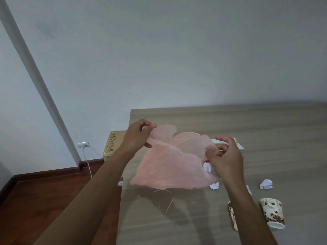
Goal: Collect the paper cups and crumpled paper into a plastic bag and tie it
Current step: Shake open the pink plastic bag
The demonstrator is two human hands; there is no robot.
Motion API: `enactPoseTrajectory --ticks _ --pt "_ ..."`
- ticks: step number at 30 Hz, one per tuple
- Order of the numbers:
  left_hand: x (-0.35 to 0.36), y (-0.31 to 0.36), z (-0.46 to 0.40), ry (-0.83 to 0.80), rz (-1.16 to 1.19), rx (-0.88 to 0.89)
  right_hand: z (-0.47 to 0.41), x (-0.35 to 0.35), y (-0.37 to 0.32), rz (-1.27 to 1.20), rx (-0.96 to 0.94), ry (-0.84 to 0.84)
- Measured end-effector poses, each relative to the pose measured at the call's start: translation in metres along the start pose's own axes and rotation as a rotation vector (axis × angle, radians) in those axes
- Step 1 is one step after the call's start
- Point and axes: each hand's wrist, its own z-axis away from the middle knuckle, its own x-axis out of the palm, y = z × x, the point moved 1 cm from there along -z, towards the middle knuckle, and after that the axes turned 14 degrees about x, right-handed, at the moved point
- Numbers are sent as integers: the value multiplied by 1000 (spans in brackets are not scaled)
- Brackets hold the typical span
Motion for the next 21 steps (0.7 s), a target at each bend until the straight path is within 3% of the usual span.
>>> enactPoseTrajectory --ticks 3,7,11,16,19,21 --pt "-12 -5 10 -159 -148 121 -3 2 6 -157 63 -74" --pt "-5 -4 22 -403 -484 339 -4 11 9 -152 32 -120" --pt "3 -14 22 -395 -535 355 -2 10 10 -140 3 -146" --pt "-22 -35 22 11 118 -106 -12 -11 32 13 16 75" --pt "-29 -37 20 34 542 -362 -14 -15 43 135 -5 91" --pt "-31 -36 17 45 768 -473 -14 -12 47 -27 123 -8"
